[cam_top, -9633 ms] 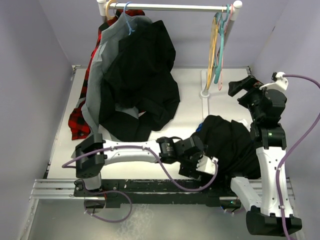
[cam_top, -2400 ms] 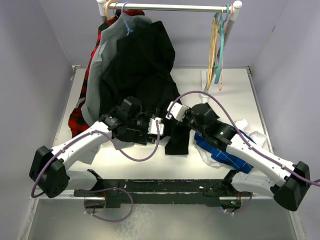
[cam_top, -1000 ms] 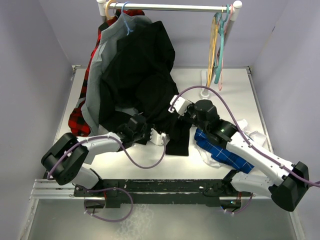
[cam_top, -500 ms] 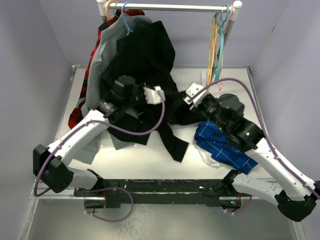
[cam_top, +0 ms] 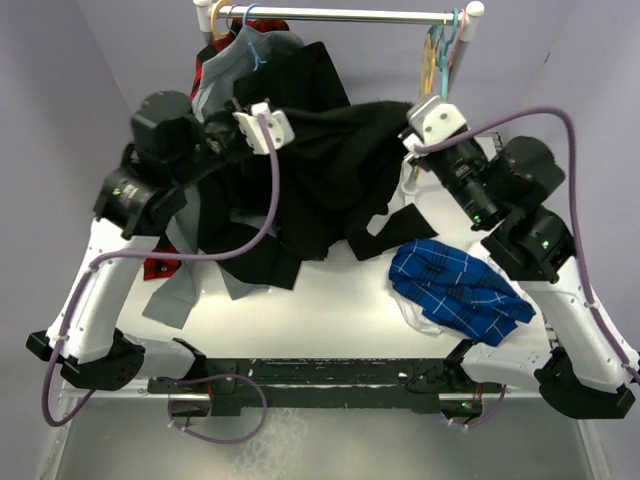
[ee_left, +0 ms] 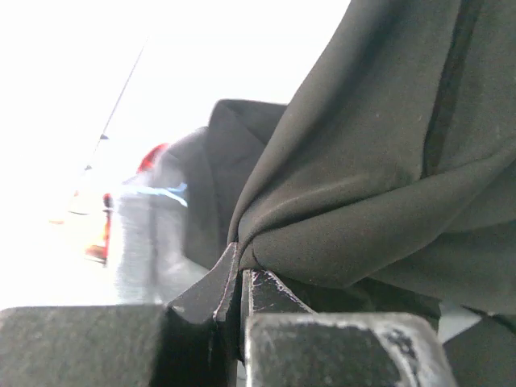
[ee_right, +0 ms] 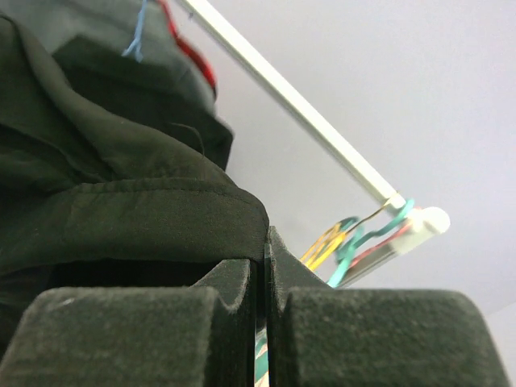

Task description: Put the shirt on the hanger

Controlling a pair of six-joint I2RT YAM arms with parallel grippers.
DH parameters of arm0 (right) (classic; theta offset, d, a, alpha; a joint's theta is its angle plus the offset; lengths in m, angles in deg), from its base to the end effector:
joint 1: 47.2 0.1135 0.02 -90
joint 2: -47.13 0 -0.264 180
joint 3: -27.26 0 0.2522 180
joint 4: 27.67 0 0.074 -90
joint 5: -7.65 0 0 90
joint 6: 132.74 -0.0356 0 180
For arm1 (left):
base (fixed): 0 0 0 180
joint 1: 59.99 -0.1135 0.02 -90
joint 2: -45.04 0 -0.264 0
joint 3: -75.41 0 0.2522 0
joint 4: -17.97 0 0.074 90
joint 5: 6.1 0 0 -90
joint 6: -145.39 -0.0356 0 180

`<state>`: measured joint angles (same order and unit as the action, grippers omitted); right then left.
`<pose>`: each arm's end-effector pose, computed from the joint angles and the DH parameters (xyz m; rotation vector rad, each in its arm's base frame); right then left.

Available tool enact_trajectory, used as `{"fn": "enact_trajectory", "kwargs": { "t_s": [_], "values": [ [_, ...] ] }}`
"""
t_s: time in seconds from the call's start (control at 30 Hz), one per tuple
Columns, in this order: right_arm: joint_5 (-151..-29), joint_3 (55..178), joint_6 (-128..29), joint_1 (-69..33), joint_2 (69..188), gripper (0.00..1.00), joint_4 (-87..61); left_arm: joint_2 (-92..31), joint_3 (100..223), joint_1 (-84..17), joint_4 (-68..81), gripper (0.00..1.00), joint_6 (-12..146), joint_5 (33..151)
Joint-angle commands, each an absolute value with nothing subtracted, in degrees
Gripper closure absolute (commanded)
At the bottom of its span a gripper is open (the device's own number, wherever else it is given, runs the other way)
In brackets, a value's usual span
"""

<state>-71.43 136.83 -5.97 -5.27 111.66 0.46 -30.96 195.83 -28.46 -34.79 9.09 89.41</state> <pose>0.1451 0.1212 0.5620 -0.6790 1.0866 -0.0442 0.2066 -0.1308 0.5303 1.1331 1.2899 0.1087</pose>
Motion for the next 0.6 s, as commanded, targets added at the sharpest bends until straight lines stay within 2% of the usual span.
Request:
{"fn": "enact_trajectory", "kwargs": {
  "t_s": [0.0,0.27,0.47,0.57],
  "values": [
    [-71.67,146.37,-3.12,-5.39,112.34,1.0,-1.39,-31.8,208.93,-28.52,-43.36,1.0,10.97,95.6],
    [-74.39,157.1,-5.78,-5.43,114.11,1.0,0.88,-33.89,224.8,-28.45,-54.64,1.0,10.21,102.3],
    [-81.17,158.63,-10.75,-5.37,111.42,1.0,0.54,-35.4,236.82,-28.44,-61.9,1.0,11.53,108.69],
    [-81.61,163.56,-12.68,-5.39,112.1,1.0,1.3,-36.3,242.87,-28.44,-62.73,1.0,12.41,109.36]
  ]
}}
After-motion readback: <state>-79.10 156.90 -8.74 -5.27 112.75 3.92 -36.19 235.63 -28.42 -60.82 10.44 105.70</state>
